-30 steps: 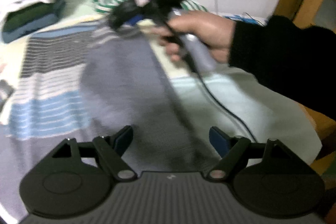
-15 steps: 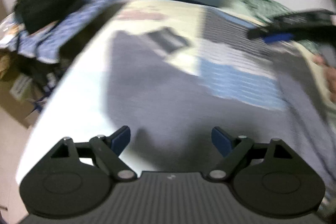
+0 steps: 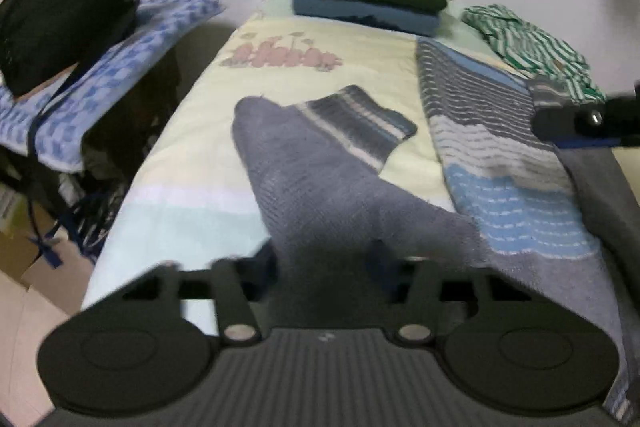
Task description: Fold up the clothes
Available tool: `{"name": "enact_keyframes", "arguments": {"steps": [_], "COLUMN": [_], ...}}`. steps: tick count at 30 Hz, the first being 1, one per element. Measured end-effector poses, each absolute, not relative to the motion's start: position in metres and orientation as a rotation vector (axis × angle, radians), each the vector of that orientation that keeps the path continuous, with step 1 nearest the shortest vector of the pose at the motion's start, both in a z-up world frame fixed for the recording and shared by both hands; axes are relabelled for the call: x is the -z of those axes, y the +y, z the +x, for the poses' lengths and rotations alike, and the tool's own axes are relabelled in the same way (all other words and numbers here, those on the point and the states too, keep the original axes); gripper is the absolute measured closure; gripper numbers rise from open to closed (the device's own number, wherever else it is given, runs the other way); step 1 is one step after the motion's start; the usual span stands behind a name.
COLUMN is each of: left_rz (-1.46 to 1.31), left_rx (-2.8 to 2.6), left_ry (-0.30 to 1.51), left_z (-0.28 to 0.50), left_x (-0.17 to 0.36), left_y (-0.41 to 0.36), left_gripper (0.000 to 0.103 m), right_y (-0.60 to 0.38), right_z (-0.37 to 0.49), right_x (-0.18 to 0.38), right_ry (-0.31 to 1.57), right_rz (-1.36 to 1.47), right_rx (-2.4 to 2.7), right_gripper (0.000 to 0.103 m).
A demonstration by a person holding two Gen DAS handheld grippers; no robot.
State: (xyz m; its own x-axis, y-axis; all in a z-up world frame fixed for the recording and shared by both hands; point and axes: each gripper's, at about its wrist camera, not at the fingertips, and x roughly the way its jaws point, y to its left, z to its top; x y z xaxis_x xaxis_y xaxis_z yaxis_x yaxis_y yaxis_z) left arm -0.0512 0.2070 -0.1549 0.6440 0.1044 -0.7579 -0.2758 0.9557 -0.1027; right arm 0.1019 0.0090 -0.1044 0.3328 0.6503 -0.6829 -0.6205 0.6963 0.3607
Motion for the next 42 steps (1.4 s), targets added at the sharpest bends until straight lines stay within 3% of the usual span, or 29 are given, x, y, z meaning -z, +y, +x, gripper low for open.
{"name": "enact_keyframes", "arguments": {"steps": [2, 4, 12, 18, 26, 32, 33, 35, 40, 42], "left_rz": [-0.211, -0.202, -0.075, -0.001, 0.018, -0.001, -0.012, -0.033, -0.039, -0.023], "left_rx": [-0.196, -0.195, -0.046, 0.181, 0.248, 0.052, 0.018, -0.044, -0.072, -0.070], "left_ry": [0.834, 0.816, 0.717, 0.760, 0.754, 0.813, 0.827, 0.854, 0.863, 0.861], "left_z": [-0.052, -0.053, -0.036, -0.023, -0.048, -0.086, -0.092, -0.105, -0.116, -0.115], "left_x": [0.150, 0.142, 0.103, 0.124, 0.122, 0.127, 0.129, 0.134, 0.141, 0.145], "left_y": [0.210, 0.209, 0.135, 0.040, 0.013, 0.047, 0.053, 0.065, 0.058, 0.053], "left_gripper": [0.091, 0.099, 0.101, 0.100, 0.046, 0.045, 0.044, 0.038, 0.021, 0.020], "right_y": [-0.009, -0.031, -0.088, -0.120, -0.129, -0.058, -0.043, -0.013, 0.046, 0.055], "right_z": [0.102, 0.104, 0.112, 0.124, 0.124, 0.104, 0.098, 0.085, 0.071, 0.074], "right_x": [0.109, 0.116, 0.125, 0.121, 0.112, 0.108, 0.108, 0.112, 0.147, 0.159], "right_ry": [0.930, 0.959, 0.973, 0.948, 0.900, 0.822, 0.802, 0.763, 0.727, 0.720], "right_rz": [0.089, 0.160, 0.262, 0.277, 0.193, -0.050, -0.096, -0.192, -0.405, -0.446], "right_rx": [-0.770, -0.709, -0.564, -0.523, -0.636, -0.851, -0.885, -0.944, -0.929, -0.885], "right_gripper": [0.042, 0.042, 0.042, 0.042, 0.042, 0.041, 0.038, 0.032, 0.032, 0.034]}}
